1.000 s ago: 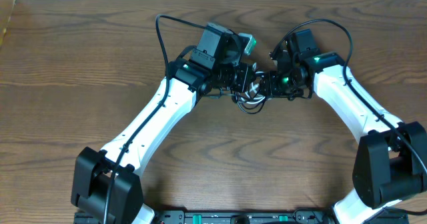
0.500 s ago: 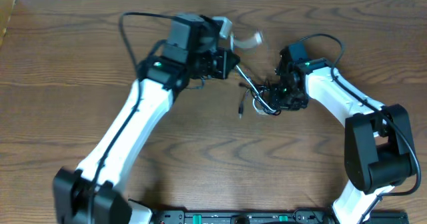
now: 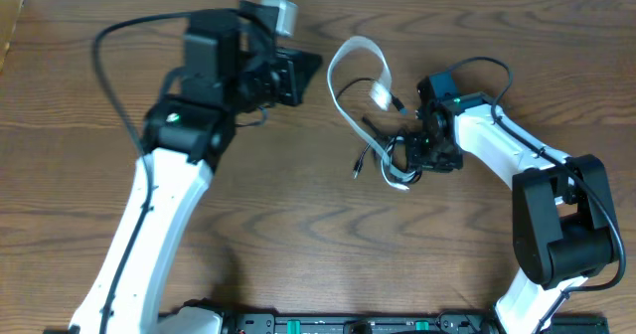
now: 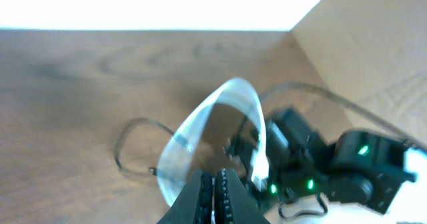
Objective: Untangle cables
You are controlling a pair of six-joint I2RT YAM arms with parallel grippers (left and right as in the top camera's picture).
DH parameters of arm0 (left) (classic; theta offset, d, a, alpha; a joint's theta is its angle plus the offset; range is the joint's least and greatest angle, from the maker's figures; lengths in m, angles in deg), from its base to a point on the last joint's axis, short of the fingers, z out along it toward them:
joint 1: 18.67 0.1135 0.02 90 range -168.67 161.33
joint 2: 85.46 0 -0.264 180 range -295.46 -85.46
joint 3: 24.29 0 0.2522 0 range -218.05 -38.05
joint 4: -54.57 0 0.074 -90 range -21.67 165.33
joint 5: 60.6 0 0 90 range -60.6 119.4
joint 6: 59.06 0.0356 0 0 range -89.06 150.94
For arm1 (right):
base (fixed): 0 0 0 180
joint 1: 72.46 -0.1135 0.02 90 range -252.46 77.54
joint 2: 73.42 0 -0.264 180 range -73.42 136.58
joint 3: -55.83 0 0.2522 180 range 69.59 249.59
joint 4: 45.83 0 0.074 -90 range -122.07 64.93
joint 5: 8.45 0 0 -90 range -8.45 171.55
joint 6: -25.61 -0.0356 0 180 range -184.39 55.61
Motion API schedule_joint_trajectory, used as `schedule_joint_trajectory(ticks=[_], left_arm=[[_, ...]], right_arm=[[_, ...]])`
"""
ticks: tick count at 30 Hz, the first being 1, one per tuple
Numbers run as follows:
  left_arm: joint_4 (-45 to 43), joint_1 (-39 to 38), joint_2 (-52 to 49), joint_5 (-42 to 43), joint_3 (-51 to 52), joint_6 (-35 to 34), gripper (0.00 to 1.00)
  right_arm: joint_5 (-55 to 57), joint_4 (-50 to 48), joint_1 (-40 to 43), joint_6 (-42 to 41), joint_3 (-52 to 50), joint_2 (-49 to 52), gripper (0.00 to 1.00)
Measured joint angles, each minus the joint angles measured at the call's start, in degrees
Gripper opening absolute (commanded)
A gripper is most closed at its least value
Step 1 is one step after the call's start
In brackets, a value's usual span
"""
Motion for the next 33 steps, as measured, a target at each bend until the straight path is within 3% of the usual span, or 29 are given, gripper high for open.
schedule_joint_trajectory(ticks=[11,16,19,28,33], left_arm=[[6.0,4.2,4.7,0.0,-0.1,0.0,0.08],[10.1,2.1,0.4,0.0,-0.1,0.0,0.08],[12.0,0.0,-3.0,0.0,0.0,0.2,0.13],[20.5,-4.7,-14.2,0.0,0.0,-0.7,0.13],[22.6,-5.8,-18.9,-0.2,0.7,-4.7,0.13]], right_arm=[[0.6,-0.9,0.0,0.1,-0.4,0.0,0.34],[-3.7,0.0,0.0,1.9,0.2,0.0,0.33],[-5.6,0.6,0.0,2.5,1.2,-0.9,0.36],[-9.3,0.7,0.0,4.6,3.5,-9.6,0.44],[-9.5,1.1,0.0,5.0,3.6,-9.8,0.45]])
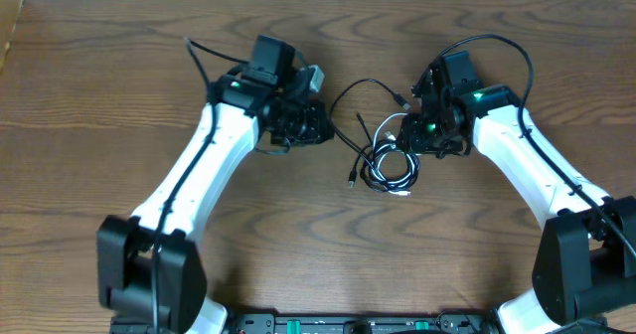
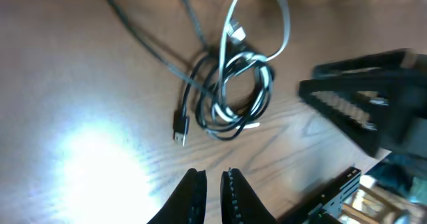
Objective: Untangle cables
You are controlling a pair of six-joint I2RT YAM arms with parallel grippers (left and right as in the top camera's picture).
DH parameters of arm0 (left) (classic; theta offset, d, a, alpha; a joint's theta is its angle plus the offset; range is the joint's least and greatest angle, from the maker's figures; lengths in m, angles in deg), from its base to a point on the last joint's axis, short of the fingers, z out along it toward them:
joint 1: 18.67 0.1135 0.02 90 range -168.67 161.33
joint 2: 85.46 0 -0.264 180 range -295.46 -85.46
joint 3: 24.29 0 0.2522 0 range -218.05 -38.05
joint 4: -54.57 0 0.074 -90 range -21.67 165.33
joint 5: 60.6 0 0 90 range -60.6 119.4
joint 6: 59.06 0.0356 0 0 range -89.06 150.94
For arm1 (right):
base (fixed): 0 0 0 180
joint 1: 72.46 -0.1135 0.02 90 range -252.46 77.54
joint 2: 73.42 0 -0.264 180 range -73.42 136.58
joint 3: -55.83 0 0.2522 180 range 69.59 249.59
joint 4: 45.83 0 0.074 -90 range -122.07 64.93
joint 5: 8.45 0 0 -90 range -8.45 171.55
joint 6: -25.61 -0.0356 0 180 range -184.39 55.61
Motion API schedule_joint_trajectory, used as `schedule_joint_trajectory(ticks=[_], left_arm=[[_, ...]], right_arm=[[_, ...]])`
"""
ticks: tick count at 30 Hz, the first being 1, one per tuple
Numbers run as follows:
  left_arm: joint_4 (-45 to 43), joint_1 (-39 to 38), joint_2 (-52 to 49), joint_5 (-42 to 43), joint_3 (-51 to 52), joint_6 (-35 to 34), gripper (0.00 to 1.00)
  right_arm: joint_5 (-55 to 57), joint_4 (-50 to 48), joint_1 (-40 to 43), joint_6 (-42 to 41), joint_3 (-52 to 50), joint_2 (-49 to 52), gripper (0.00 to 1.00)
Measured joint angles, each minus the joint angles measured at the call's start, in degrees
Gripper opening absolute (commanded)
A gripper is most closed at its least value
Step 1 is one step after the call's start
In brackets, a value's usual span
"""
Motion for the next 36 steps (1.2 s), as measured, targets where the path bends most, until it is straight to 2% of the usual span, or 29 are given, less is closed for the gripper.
schedule_joint_trajectory(ticks=[8,9,13,19,36], left_arm=[[-1.8,-6.1,-1.3,-7.1,6.1,-10.8,0.17],[-3.0,-7.2,-1.3,-8.0,7.1,-12.2,0.24],[-11.6,-11.2,-1.3,-10.8,10.7,-16.4,0.30],[-19.8,-14.8,-1.3,-16.8,14.3,-22.7,0.32],[-26.4,-16.4,-8.9,-20.6,16.4,-30.6,0.34]], right_arm=[[0.0,0.3,0.0,0.9,0.0,0.0,0.48],[0.0,0.3,0.0,1.1,0.0,0.0,0.48],[0.2,0.5,0.0,1.6,0.0,0.0,0.49],[0.3,0.6,0.0,2.0,0.0,0.0,0.50],[1.4,0.7,0.0,2.6,0.0,0.0,0.52]])
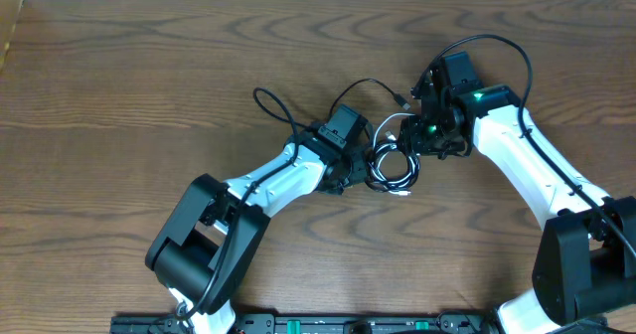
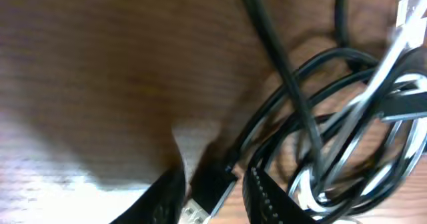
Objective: Untangle cables
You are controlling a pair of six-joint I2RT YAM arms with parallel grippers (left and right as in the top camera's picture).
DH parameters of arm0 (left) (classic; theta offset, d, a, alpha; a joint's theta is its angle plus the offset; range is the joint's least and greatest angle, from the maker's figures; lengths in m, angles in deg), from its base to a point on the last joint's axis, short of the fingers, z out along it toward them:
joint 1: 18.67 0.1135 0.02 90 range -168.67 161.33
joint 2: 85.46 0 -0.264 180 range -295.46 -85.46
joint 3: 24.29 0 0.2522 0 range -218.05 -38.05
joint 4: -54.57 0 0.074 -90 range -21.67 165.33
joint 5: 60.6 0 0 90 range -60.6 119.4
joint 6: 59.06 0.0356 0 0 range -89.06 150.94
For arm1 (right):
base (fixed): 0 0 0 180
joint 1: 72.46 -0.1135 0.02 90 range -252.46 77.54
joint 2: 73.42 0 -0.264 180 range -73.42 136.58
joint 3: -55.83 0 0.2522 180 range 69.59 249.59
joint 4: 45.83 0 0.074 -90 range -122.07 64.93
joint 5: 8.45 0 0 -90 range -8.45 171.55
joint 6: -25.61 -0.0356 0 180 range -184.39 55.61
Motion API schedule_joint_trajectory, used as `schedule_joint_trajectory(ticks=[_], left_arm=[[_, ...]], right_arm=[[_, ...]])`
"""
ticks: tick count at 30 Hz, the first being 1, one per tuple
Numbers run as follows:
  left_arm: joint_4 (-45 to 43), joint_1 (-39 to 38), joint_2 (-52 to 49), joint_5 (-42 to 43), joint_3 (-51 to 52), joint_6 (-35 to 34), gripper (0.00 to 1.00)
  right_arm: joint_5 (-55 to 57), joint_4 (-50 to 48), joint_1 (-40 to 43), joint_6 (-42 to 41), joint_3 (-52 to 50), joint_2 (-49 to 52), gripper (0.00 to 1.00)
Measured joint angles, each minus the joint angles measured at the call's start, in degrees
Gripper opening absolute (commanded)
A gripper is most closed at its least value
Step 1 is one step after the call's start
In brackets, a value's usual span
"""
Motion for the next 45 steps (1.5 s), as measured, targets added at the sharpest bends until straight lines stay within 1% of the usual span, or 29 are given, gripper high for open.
schedule_joint_trajectory(ticks=[7,23,24,25,26,27,28,34,40,42,45], left_arm=[[-3.9,-0.3,-0.5,-0.2,0.0,-1.0,0.34],[-6.0,-4.6,-1.9,0.0,-0.4,-1.0,0.34],[-6.2,-4.6,-2.1,0.1,-0.6,-1.0,0.32],[-6.5,-4.6,-2.4,0.1,-0.9,-1.0,0.27],[-6.6,-4.6,-2.6,0.0,-1.1,-1.0,0.19],[-6.7,-4.6,-3.0,-0.1,-1.3,-1.1,0.08],[-6.8,-4.6,-3.3,-0.2,-1.4,-1.1,0.08],[-7.2,-4.5,-3.7,-0.3,-1.5,2.1,0.07],[-6.0,-3.0,-2.6,-0.6,-1.3,9.1,0.08],[-5.6,-1.6,-1.0,-1.3,-0.8,11.4,0.07],[-5.3,0.3,3.2,-2.1,-0.4,14.2,0.07]], right_arm=[[0.5,0.0,0.0,0.0,0.0,0.0,0.54],[0.5,0.0,0.0,0.0,0.0,0.0,0.53],[0.5,0.0,0.0,0.0,0.0,0.0,0.54],[0.5,0.0,0.0,0.0,0.0,0.0,0.53],[0.5,0.0,0.0,0.0,0.0,0.0,0.54],[0.5,0.0,0.0,0.0,0.0,0.0,0.56],[0.5,0.0,0.0,0.0,0.0,0.0,0.56],[0.5,0.2,0.0,0.0,0.0,0.0,0.57],[0.5,0.6,0.0,0.0,0.0,0.0,0.57],[0.5,0.4,0.0,0.0,0.0,0.0,0.57],[0.4,0.0,0.0,0.1,0.0,0.0,0.60]])
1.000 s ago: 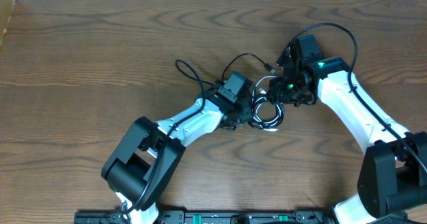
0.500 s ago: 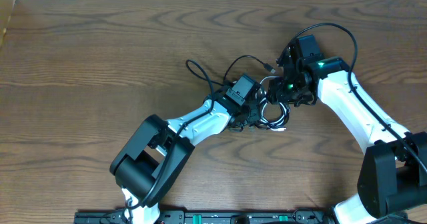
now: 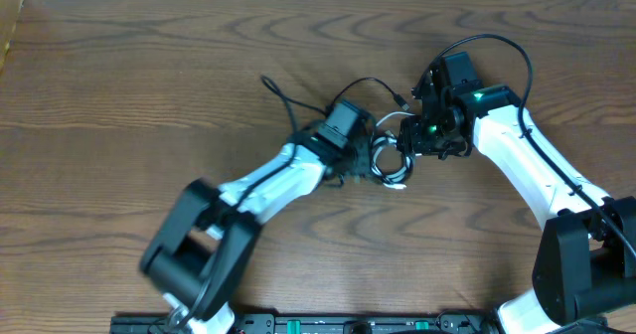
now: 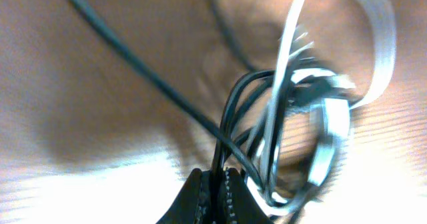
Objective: Untangle cables
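The tangle [image 3: 391,159] of black and white cables lies mid-table between both arms. My left gripper [image 3: 360,161] is at its left side. In the left wrist view, the left gripper [image 4: 215,181] is shut on a black cable [image 4: 225,121] that rises from between its jaws into the coil. A white flat cable [image 4: 285,71] loops through the black strands. My right gripper [image 3: 409,135] sits at the tangle's right upper edge, fingers pointing into it. Whether it grips anything is hidden. One black strand [image 3: 363,83] arcs toward the back.
The left arm's own black lead [image 3: 275,87] curls above the wooden table [image 3: 119,95] behind its wrist. A black rail [image 3: 348,324] runs along the front edge. The right arm's lead [image 3: 497,46] loops at the back right.
My left gripper stood open around a black plug and strand at the coil's left side; now it is shut on a black cable. The coil looks drawn tighter. The right arm has not moved.
At first my right gripper held the tangle with a white loop lifted, while the left arm was at the back left, shut. Then the tangle lay on the table with my left gripper slightly open beside it. Later it was open at the coil; now it grips a black cable.
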You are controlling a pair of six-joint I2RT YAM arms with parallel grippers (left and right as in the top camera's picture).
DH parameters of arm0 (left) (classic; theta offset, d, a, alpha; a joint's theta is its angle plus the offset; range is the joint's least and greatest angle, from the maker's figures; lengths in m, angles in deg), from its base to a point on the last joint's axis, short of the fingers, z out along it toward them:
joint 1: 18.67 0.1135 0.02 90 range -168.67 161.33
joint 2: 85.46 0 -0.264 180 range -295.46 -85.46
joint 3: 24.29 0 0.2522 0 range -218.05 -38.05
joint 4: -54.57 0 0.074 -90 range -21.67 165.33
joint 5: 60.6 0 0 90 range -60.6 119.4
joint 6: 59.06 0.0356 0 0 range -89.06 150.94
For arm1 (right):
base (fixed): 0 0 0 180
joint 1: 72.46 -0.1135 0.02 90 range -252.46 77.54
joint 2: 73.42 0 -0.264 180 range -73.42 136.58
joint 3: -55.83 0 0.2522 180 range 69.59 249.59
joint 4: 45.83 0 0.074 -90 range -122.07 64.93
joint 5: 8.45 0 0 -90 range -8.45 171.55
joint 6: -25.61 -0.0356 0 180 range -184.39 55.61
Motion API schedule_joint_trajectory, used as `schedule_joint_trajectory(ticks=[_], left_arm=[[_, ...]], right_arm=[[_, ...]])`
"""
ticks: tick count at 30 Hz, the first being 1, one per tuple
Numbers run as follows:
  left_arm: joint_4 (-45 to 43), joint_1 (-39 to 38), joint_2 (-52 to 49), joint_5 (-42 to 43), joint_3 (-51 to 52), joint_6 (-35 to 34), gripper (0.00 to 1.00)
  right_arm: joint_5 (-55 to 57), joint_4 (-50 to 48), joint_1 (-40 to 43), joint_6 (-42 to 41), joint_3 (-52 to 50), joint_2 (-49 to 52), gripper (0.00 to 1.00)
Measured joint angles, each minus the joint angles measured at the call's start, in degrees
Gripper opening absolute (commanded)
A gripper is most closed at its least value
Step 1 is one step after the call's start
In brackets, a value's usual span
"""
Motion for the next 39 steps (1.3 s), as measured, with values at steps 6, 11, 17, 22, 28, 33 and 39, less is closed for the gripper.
schedule_joint_trajectory(ticks=[6,11,17,22,28,33,39], left_arm=[[-0.4,1.0,10.4,1.0,0.0,2.3,0.07],[0.0,1.0,11.5,4.0,0.0,3.0,0.08],[0.0,1.7,11.5,5.4,0.0,2.8,0.07],[0.0,3.6,11.5,6.1,0.0,1.7,0.07],[0.1,4.0,11.5,6.7,0.0,1.4,0.08],[0.1,4.0,11.5,6.9,0.0,1.4,0.07],[0.2,4.0,11.5,6.9,0.0,1.2,0.08]], right_arm=[[-3.6,-0.9,-0.3,3.1,0.0,0.0,0.59],[-7.0,-3.9,-1.7,4.1,0.0,0.0,0.59],[-11.0,-8.0,-1.9,2.2,0.0,0.0,0.54],[-9.5,-8.5,-2.4,-2.0,0.0,0.3,0.49],[-8.0,-9.2,-2.9,-5.0,0.0,3.2,0.49],[-9.0,-11.2,-3.0,-5.9,0.0,4.3,0.49],[-11.7,-13.9,-3.1,-6.2,0.0,4.3,0.50]])
